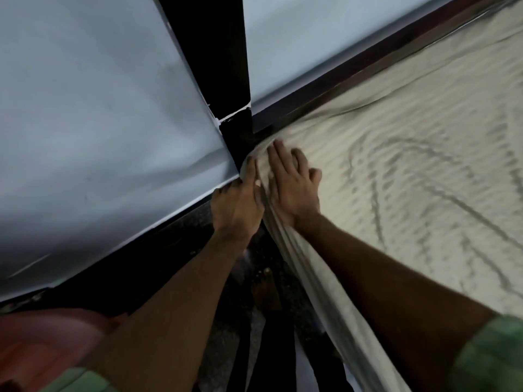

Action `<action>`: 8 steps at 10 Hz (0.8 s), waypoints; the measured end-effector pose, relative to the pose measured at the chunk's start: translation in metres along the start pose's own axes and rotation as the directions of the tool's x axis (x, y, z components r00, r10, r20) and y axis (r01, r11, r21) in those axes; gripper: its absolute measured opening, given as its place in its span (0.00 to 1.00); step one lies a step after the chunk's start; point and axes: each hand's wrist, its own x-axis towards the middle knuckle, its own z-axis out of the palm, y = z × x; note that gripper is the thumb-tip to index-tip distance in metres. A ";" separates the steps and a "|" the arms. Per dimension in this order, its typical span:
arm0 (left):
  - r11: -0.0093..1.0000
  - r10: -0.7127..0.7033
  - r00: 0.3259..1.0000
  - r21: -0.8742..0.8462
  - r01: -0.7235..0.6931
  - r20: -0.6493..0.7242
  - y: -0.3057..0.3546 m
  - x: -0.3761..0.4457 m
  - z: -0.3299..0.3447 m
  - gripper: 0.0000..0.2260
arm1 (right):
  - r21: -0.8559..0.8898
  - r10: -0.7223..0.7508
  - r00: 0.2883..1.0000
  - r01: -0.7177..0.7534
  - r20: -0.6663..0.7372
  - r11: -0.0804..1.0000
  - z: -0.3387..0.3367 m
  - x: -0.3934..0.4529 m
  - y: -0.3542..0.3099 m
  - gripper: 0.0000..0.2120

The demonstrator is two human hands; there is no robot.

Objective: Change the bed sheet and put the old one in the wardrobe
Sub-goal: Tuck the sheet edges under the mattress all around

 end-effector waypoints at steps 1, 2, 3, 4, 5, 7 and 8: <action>0.979 -0.033 0.999 -0.204 0.027 -0.025 -0.002 -0.014 0.006 0.25 | -0.114 0.012 0.999 -0.008 0.030 0.993 -0.003 0.046 -0.001 0.22; 0.916 0.070 0.997 -0.397 -0.059 0.012 -0.005 -0.022 0.014 0.26 | -0.161 0.060 0.991 -0.040 0.124 0.986 -0.013 0.075 -0.014 0.21; 0.866 0.081 0.988 -0.500 -0.006 0.128 -0.008 -0.012 0.028 0.30 | -0.158 0.087 0.991 -0.070 0.104 0.985 -0.008 0.076 -0.022 0.22; 0.720 0.031 0.967 -0.677 0.154 0.252 -0.008 0.005 0.036 0.31 | 0.013 0.073 0.990 -0.072 -0.118 0.997 0.014 0.032 -0.021 0.23; 0.575 0.004 0.890 -0.729 0.370 0.455 -0.014 0.030 0.039 0.25 | 0.095 0.049 0.990 -0.036 -0.132 0.995 0.034 -0.041 -0.022 0.35; 0.077 -0.169 0.668 -0.666 0.742 0.725 -0.026 0.061 0.038 0.16 | 0.569 0.063 0.967 0.092 -0.247 0.817 0.072 -0.140 -0.068 0.22; -0.113 -0.128 0.620 -0.633 0.766 0.774 -0.033 0.056 0.052 0.16 | 0.948 0.559 0.782 -0.315 0.277 -0.030 0.096 -0.105 -0.086 0.19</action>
